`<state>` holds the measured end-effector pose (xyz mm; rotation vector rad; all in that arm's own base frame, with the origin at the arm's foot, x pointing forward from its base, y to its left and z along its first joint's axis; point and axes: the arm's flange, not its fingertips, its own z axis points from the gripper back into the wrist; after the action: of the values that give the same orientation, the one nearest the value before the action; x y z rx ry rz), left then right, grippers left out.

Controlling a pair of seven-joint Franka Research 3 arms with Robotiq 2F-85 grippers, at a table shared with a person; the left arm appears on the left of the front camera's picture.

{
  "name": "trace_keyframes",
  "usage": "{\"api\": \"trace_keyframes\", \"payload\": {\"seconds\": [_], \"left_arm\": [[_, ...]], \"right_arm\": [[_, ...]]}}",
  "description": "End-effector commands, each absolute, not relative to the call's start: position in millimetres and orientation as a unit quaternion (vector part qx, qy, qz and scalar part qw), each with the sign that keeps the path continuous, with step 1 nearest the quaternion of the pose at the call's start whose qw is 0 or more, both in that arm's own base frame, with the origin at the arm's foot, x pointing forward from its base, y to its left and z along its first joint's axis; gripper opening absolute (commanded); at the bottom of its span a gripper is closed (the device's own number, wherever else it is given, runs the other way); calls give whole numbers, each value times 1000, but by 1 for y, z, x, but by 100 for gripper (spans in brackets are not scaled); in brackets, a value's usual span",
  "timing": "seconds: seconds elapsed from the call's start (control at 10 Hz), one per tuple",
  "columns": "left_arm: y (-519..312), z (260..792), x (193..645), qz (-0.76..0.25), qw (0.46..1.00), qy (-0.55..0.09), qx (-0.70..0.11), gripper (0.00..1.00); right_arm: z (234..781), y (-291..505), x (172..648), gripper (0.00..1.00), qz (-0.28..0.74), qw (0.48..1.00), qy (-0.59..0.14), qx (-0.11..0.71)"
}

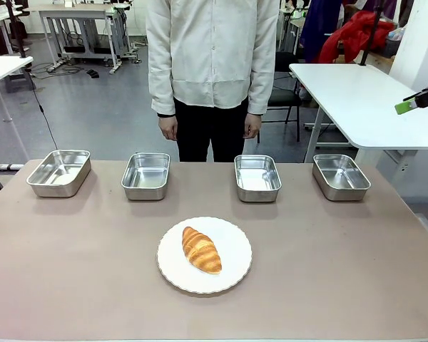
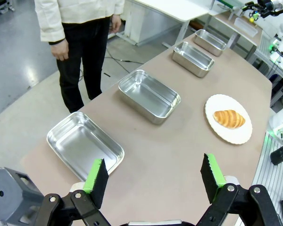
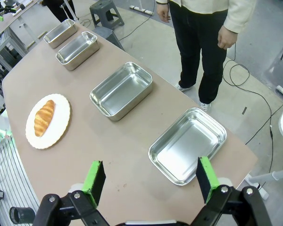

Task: Place the bread in the container.
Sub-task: Place the Butter Roll into the Airtight Container indicated by the human.

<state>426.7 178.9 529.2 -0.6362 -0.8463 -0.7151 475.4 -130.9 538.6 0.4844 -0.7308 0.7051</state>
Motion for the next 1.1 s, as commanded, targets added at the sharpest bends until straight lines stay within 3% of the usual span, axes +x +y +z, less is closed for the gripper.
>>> {"api": "trace_keyframes", "payload": {"seconds": [0.0,1.0], "left_arm": [[180,530,425,-337,798,-400,-298,100],[180,530,425,-337,798,-400,-298,100]], "right_arm": [[539,-130,477,100,334,845,-349,229],[539,-130,477,100,334,845,-349,229]]}}
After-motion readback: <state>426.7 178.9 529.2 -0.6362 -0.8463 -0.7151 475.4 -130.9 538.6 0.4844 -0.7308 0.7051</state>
